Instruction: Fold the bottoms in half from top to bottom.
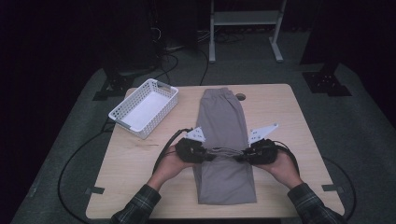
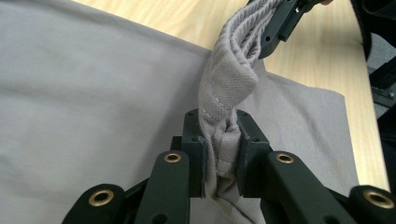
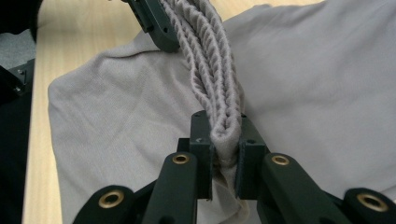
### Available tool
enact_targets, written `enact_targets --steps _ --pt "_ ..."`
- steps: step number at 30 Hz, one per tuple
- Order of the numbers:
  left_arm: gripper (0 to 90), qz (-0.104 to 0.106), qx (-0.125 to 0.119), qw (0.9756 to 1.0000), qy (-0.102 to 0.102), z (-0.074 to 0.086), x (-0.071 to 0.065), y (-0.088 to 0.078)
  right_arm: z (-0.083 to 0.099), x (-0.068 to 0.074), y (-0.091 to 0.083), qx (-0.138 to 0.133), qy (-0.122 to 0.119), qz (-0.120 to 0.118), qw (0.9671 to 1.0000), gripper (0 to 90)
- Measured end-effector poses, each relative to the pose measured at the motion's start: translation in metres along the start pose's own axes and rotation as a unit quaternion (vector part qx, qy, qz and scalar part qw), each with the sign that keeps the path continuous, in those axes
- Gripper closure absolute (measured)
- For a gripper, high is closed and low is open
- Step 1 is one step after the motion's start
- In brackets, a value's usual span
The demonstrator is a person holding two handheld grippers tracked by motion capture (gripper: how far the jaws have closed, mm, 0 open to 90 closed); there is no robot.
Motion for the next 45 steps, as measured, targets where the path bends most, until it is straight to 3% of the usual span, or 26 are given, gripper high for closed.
enact_targets --steps 5,12,17,22,28,30,33,39,43,45 --pt "76.3 -0.007 -0.007 0.9999 -0.007 -0.004 0.017 -0.001 -0.009 -0.015 0.003 -0.003 0.006 0.006 1.0 80.3" --pt "76.0 -0.023 -0.019 0.9989 -0.035 0.001 0.04 0.005 -0.015 -0.033 0.017 0.0 0.02 0.009 0.9998 79.9" --pt "73.4 -0.035 -0.015 0.9974 -0.061 0.009 0.055 0.013 -0.016 -0.043 0.032 0.015 0.032 0.009 0.9994 79.1" --pt "67.8 -0.049 -0.008 0.9962 -0.072 0.015 0.064 0.02 -0.01 -0.054 0.042 0.024 0.051 0.009 0.9984 77.9" --pt "62.8 -0.083 0.016 0.9942 -0.066 0.019 0.07 0.025 -0.006 -0.063 0.052 0.019 0.063 0.031 0.9974 68.4" --pt "58.0 -0.099 0.017 0.9928 -0.066 0.02 0.071 0.027 -0.004 -0.067 0.053 0.015 0.065 0.049 0.9966 62.9" --pt "53.8 -0.128 0.025 0.9896 -0.059 0.021 0.072 0.026 -0.001 -0.073 0.053 0.016 0.075 0.067 0.9948 62.8" --pt "43.2 -0.171 0.011 0.9841 -0.049 0.021 0.076 0.021 0.006 -0.081 0.054 0.032 0.084 0.098 0.9911 59.8" --pt "38.4 -0.18 0.003 0.9826 -0.046 0.02 0.075 0.015 0.009 -0.083 0.053 0.036 0.087 0.112 0.9892 54.9" --pt "37.2 -0.171 -0.007 0.9842 -0.045 0.019 0.073 0.01 0.008 -0.082 0.047 0.022 0.091 0.106 0.99 50.8"
Point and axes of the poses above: each handheld gripper's, and its own axes: y roughly forward along the jaws, z roughly out of its underside, x roughly to its left, the point moved 3 cm from there along y, roughly forward along the jaws, and after that the axes turned 6 degrees about z, right-handed, at the moved point
